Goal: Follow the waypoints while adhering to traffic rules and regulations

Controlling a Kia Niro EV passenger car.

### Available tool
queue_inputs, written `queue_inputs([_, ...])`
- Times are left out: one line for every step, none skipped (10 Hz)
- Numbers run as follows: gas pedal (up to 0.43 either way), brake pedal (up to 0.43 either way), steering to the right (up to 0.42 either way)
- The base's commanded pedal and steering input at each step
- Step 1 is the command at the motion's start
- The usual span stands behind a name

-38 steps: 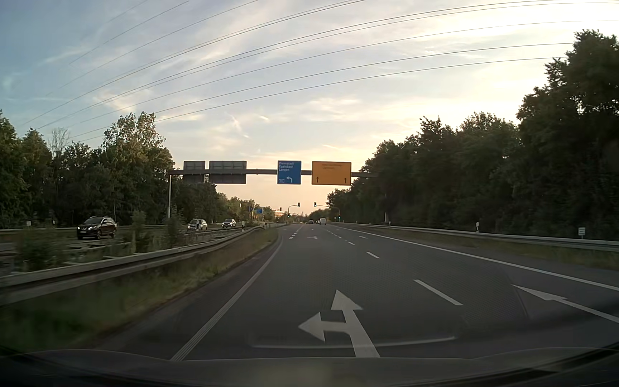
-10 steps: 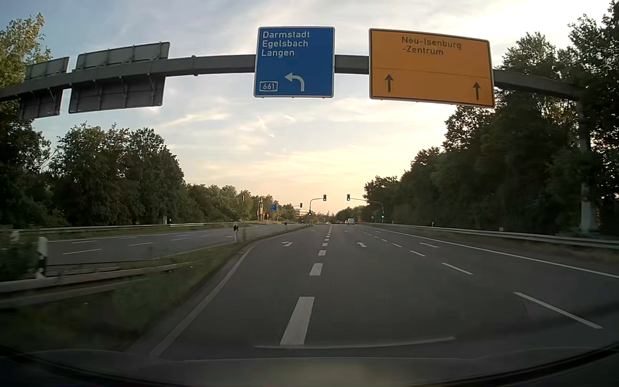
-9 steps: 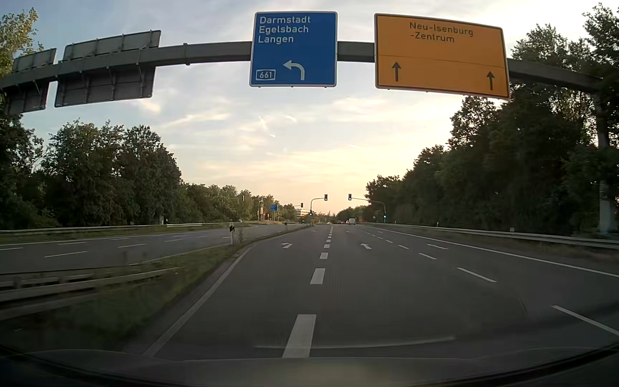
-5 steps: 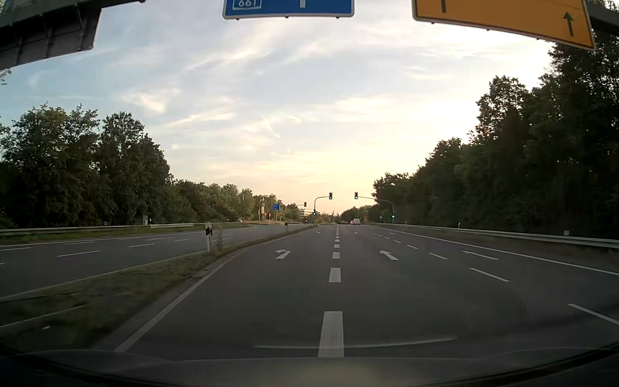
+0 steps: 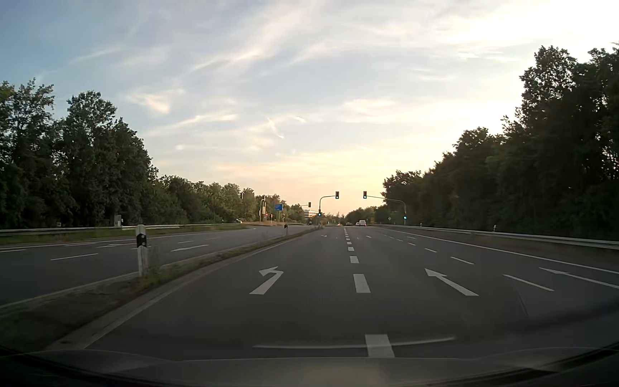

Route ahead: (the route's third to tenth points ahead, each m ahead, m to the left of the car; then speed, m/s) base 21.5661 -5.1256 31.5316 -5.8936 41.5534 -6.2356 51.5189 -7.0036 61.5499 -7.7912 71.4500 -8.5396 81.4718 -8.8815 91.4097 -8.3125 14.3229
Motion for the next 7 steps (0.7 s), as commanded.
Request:
queue_inputs([0.000, 0.061, -0.007])
queue_inputs([0.000, 0.061, -0.006])
queue_inputs([0.000, 0.061, -0.006])
queue_inputs([0.000, 0.061, -0.001])
queue_inputs([0.000, 0.061, 0.006])
queue_inputs([0.000, 0.061, 0.008])
queue_inputs([0.000, 0.067, 0.009])
